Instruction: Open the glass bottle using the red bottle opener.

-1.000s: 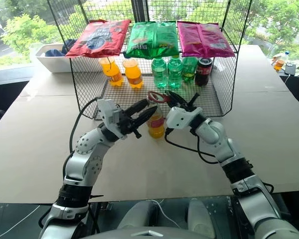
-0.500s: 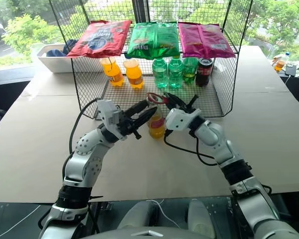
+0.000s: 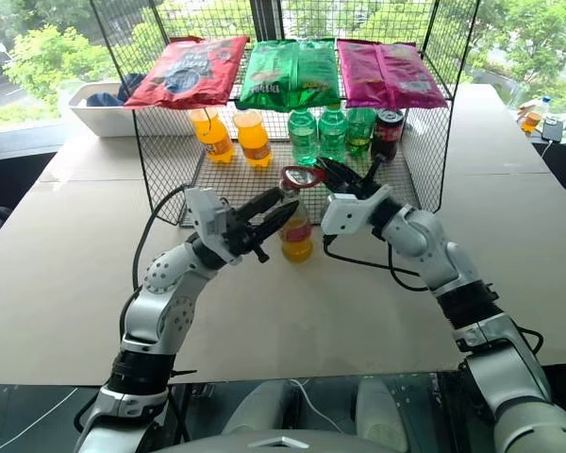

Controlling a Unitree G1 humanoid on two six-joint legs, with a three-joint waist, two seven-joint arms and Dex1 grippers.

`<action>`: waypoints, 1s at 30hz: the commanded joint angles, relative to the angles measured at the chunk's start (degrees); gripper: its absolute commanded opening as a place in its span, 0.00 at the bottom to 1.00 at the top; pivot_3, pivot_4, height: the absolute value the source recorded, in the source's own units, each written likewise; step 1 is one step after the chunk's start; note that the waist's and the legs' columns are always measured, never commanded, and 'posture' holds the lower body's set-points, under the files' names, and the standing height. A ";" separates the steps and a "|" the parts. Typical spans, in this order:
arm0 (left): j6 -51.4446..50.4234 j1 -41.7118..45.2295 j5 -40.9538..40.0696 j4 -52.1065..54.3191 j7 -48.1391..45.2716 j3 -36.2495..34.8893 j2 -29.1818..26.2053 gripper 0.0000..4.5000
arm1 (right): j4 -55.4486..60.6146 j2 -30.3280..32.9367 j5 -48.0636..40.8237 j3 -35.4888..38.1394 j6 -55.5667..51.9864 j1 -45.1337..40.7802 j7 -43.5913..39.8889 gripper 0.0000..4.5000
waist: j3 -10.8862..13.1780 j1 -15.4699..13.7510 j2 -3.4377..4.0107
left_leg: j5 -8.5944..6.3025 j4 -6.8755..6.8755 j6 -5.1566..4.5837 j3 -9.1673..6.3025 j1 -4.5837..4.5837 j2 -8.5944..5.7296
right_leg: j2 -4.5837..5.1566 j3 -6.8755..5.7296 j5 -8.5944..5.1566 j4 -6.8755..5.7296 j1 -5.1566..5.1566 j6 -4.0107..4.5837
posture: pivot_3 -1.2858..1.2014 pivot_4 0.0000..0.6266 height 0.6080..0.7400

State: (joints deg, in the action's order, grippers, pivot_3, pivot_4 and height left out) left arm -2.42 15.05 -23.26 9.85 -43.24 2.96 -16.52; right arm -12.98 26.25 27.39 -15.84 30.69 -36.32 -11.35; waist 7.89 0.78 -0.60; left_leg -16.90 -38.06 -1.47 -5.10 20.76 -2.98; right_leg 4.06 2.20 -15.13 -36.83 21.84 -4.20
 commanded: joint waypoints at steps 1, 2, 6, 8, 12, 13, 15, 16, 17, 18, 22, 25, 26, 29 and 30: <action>-1.67 -1.41 1.17 -1.48 0.19 1.41 -0.22 0.24 | 3.96 0.44 -0.41 2.48 -0.46 -2.75 0.19 0.00 | 0.01 0.03 0.01 | 0.00 0.01 0.00 0.01 0.01 0.00 | 0.00 0.01 0.00 0.00 0.00 0.00 | 0.52 0.24 1.00; -1.69 -1.42 1.17 -1.48 0.22 1.40 -0.21 0.24 | 4.37 0.40 -0.49 2.66 -0.75 -3.16 0.08 0.00 | 0.01 0.03 0.02 | 0.00 0.03 0.00 0.01 0.00 0.01 | 0.00 0.01 0.00 0.00 0.00 0.00 | 0.52 0.24 1.00; -1.72 -1.44 1.19 -1.48 0.21 1.41 -0.21 0.24 | 5.02 0.19 -0.65 2.96 -1.35 -3.78 -0.01 0.00 | 0.02 0.00 0.03 | 0.00 0.05 0.00 0.01 0.01 0.02 | 0.00 0.00 0.00 0.02 0.01 0.00 | 0.52 0.24 1.00; -1.72 -1.44 1.20 -1.51 0.18 1.41 -0.22 0.24 | 5.02 0.17 -0.76 2.90 -1.50 -3.71 0.01 0.00 | 0.02 -0.01 0.03 | 0.00 0.05 0.00 0.01 0.02 0.01 | 0.00 0.00 0.00 0.04 0.01 0.00 | 0.52 0.24 1.00; -1.63 -1.48 1.23 -1.66 0.11 1.34 -0.27 0.24 | 4.49 -0.53 -2.17 2.14 -1.81 -1.84 -0.92 0.00 | 0.02 0.01 0.03 | 0.00 0.07 0.00 0.01 0.01 0.01 | 0.00 0.00 0.00 0.04 0.01 0.00 | 0.52 0.24 1.00; -1.59 -1.48 1.29 -1.75 0.11 1.38 -0.25 0.24 | 4.40 -0.80 -2.72 1.78 -1.82 -1.12 -1.45 0.00 | 0.02 0.01 0.03 | 0.00 0.08 0.00 0.00 0.01 0.01 | 0.00 0.00 0.00 0.04 0.00 0.00 | 0.52 0.24 1.00; -1.54 -1.49 1.37 -1.88 0.11 1.44 -0.22 0.24 | 4.20 -1.82 -3.90 1.13 -2.10 0.84 -2.34 0.00 | 0.02 -0.03 0.03 | 0.00 0.09 0.00 -0.01 0.01 0.02 | 0.00 -0.01 0.00 0.06 0.00 0.01 | 0.52 0.24 1.00; -1.55 -1.50 1.37 -1.90 0.11 1.45 -0.21 0.24 | 4.10 -2.25 -4.23 0.90 -2.21 1.64 -2.65 0.00 | 0.02 -0.02 0.03 | 0.00 0.09 0.00 -0.01 0.01 0.02 | 0.00 -0.01 0.00 0.06 0.00 0.01 | 0.52 0.24 1.00; -1.55 -1.50 1.38 -1.91 0.11 1.47 -0.21 0.24 | 3.93 -2.61 -4.28 0.54 -2.23 2.52 -3.01 0.00 | 0.02 0.00 0.03 | 0.00 0.09 0.00 0.00 0.02 0.01 | 0.01 0.01 0.00 0.06 0.00 0.01 | 0.52 0.24 1.00; -1.56 -1.50 1.37 -1.91 0.11 1.47 -0.21 0.24 | 3.82 -2.97 -4.38 0.37 -2.21 3.23 -3.23 0.00 | 0.02 0.01 0.04 | 0.00 0.09 0.00 0.01 0.02 0.01 | 0.01 0.02 0.00 0.06 0.00 0.01 | 0.52 0.24 1.00; -1.59 -1.60 1.39 -1.93 0.18 1.42 -0.19 0.24 | 3.29 -4.38 -3.60 -1.13 -2.80 6.09 -4.02 0.00 | 0.03 0.02 0.04 | 0.00 0.10 0.00 0.02 0.00 0.02 | 0.00 0.03 0.00 0.05 0.01 0.00 | 0.52 0.24 1.00; -1.67 -1.67 1.42 -1.90 0.20 1.42 -0.22 0.24 | 2.72 -5.69 -3.85 -2.87 -3.28 8.00 -5.27 0.00 | 0.02 -0.02 0.04 | 0.00 0.10 0.00 0.00 -0.04 0.02 | 0.00 0.00 0.00 0.05 0.00 0.00 | 0.52 0.24 1.00; -1.70 -1.68 1.42 -1.89 0.20 1.41 -0.24 0.24 | 2.89 -6.20 -4.17 -3.41 -3.56 8.49 -5.80 0.00 | 0.02 -0.01 0.05 | 0.00 0.10 0.00 -0.01 -0.05 0.02 | 0.00 -0.01 0.00 0.05 -0.01 0.00 | 0.52 0.24 1.00; -1.82 -1.81 1.38 -1.68 0.22 1.27 -0.33 0.24 | 3.29 -7.68 -4.21 -4.85 -3.86 9.22 -6.54 0.00 | 0.00 -0.02 0.05 | 0.00 0.10 0.00 -0.01 -0.07 0.02 | 0.00 0.00 0.00 0.05 -0.02 0.00 | 0.52 0.24 1.00; -1.87 -1.85 1.38 -1.60 0.24 1.23 -0.35 0.24 | 3.26 -8.13 -4.12 -5.26 -3.97 9.30 -6.69 0.00 | -0.01 -0.02 0.04 | 0.00 0.10 0.00 0.00 -0.07 0.02 | 0.00 0.00 0.00 0.05 -0.02 0.00 | 0.52 0.24 1.00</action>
State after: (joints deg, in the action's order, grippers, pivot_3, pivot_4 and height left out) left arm -2.29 14.32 -23.26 10.12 -43.48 2.80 -16.44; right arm -9.95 18.41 21.97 -17.09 26.55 -28.33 -15.00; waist 7.89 0.76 -0.55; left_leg -16.90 -37.97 -1.46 -5.10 20.68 -2.96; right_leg 4.07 2.20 -15.12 -36.79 21.82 -4.20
